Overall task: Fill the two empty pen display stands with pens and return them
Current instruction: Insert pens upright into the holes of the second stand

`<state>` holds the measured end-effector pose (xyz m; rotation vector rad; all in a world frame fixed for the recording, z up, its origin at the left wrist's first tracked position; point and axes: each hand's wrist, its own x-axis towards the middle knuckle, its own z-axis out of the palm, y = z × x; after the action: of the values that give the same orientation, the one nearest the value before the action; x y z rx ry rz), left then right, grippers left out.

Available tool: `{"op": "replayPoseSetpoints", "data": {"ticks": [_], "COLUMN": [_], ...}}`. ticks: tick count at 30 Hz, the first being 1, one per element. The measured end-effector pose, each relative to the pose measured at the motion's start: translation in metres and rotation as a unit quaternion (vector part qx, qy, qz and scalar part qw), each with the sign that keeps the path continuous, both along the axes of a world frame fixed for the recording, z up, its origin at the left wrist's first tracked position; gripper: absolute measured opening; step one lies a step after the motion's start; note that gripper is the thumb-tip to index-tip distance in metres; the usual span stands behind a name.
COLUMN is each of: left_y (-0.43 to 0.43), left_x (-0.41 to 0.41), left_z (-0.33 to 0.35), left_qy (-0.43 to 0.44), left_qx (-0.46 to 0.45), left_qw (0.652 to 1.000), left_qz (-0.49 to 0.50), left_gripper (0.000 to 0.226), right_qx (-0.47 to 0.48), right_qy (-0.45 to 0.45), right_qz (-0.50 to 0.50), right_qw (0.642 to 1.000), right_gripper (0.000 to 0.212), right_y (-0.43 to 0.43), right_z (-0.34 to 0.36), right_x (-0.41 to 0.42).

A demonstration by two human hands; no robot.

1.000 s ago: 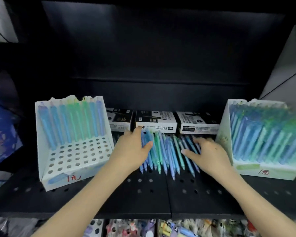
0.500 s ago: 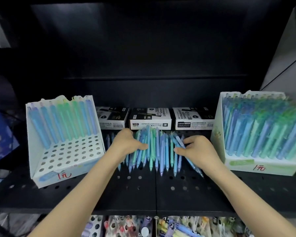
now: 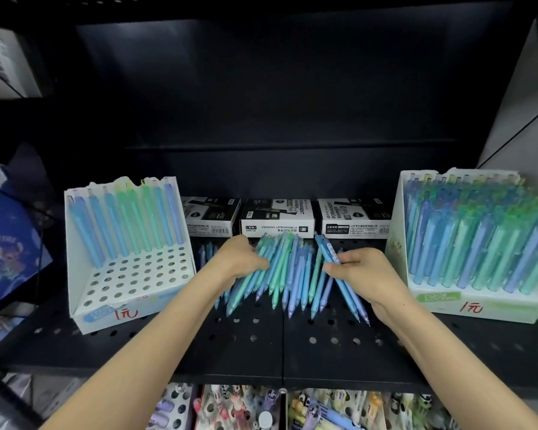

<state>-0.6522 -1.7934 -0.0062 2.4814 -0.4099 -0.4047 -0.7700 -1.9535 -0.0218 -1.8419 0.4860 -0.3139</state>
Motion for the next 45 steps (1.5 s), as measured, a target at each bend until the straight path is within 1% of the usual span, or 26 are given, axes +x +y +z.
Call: {"op": "replayPoseSetpoints", "data": {"ticks": [2,3,4,6,7,9,10,12,14,15,17,18,20,24,26,29,32,34,35,37,39,40,42,44,45], "left_y": [0.0,0.001,0.002,0.003,0.003,0.003,0.003,0.005,0.008,0.012,0.02,0.025,0.036,0.059,0.074,0.098,0.123,0.141,0.151,0.171,0.191,0.2,0.216,0.228,0.232], "left_x": [0.0,0.001,0.0,-0.001,-0.001,0.0,0.001,-0.001,-0.005,-0.01,-0.021,-0.026,-0.038,-0.051,-0.053,-0.052,-0.048,-0.044,-0.042,-0.038,-0.036,-0.034,-0.031,-0.028,-0.027], "left_z": [-0.001,-0.002,-0.001,-0.001,-0.002,-0.005,-0.005,-0.002,0.007,0.013,0.026,0.031,0.04,0.052,0.054,0.055,0.057,0.057,0.057,0.058,0.059,0.06,0.06,0.059,0.059], "left_qy": [-0.014,-0.015,-0.022,-0.032,-0.033,-0.026,-0.018,0.0,0.038,0.068,0.12,0.137,0.143,0.079,0.047,0.029,0.015,-0.004,-0.019,-0.05,-0.077,-0.087,-0.1,-0.114,-0.121], "left_qx": [-0.017,-0.031,-0.04,-0.048,-0.061,-0.112,-0.151,-0.234,-0.319,-0.36,-0.427,-0.45,-0.481,-0.496,-0.501,-0.507,-0.515,-0.518,-0.52,-0.533,-0.545,-0.549,-0.55,-0.538,-0.529], "left_qw": [1.0,0.999,0.999,0.998,0.997,0.993,0.987,0.97,0.945,0.929,0.896,0.883,0.864,0.864,0.864,0.861,0.856,0.853,0.851,0.841,0.83,0.825,0.819,0.822,0.825], "left_qz": [0.003,0.007,0.007,0.015,0.016,0.037,0.05,0.065,0.067,0.057,0.02,0.0,-0.031,-0.03,-0.018,0.01,0.046,0.061,0.067,0.078,0.093,0.103,0.126,0.148,0.159], "left_gripper": [0.023,0.02,0.012,0.023,0.019,0.019,0.026,0.037,0.04,0.037,0.021,0.012,0.007,0.019,0.018,0.02,0.021,0.024,0.025,0.026,0.025,0.024,0.022,0.02,0.021], "right_qx": [0.01,0.014,0.02,0.028,0.031,0.055,0.073,0.116,0.154,0.168,0.181,0.18,0.168,0.135,0.115,0.075,0.076,0.061,0.041,-0.024,-0.094,-0.12,-0.15,-0.166,-0.168], "right_qy": [-0.004,-0.007,-0.011,-0.016,-0.015,-0.007,0.0,0.011,0.008,0.005,-0.003,-0.008,-0.019,-0.043,-0.053,-0.066,-0.08,-0.099,-0.116,-0.165,-0.219,-0.24,-0.262,-0.267,-0.266], "right_qz": [0.001,0.001,0.001,-0.002,-0.003,-0.006,-0.006,0.002,0.023,0.036,0.064,0.081,0.123,0.198,0.222,0.24,0.255,0.248,0.235,0.202,0.186,0.185,0.191,0.19,0.191], "right_qw": [1.0,1.0,1.0,0.999,0.999,0.998,0.997,0.993,0.988,0.985,0.981,0.98,0.978,0.97,0.967,0.966,0.961,0.962,0.964,0.965,0.953,0.945,0.934,0.93,0.93], "right_gripper": [0.021,0.02,0.019,0.02,0.019,0.014,0.01,0.014,0.016,0.016,0.017,0.017,0.019,0.018,0.017,0.014,0.019,0.016,0.016,0.026,0.037,0.036,0.026,0.012,0.008], "right_y": [-0.001,-0.001,-0.001,-0.001,-0.001,-0.002,-0.003,-0.004,-0.003,-0.001,0.007,0.014,0.03,0.072,0.093,0.119,0.14,0.153,0.158,0.165,0.174,0.179,0.191,0.204,0.21], "right_z": [0.0,0.001,0.001,0.001,0.002,0.003,0.004,0.007,0.01,0.013,0.022,0.028,0.04,0.061,0.067,0.071,0.071,0.07,0.071,0.072,0.075,0.078,0.081,0.081,0.08], "right_x": [-0.001,-0.001,-0.002,-0.002,-0.003,-0.002,-0.002,-0.002,-0.001,-0.001,-0.001,-0.001,-0.001,0.002,0.005,0.013,0.024,0.033,0.038,0.048,0.055,0.058,0.066,0.078,0.084]}}
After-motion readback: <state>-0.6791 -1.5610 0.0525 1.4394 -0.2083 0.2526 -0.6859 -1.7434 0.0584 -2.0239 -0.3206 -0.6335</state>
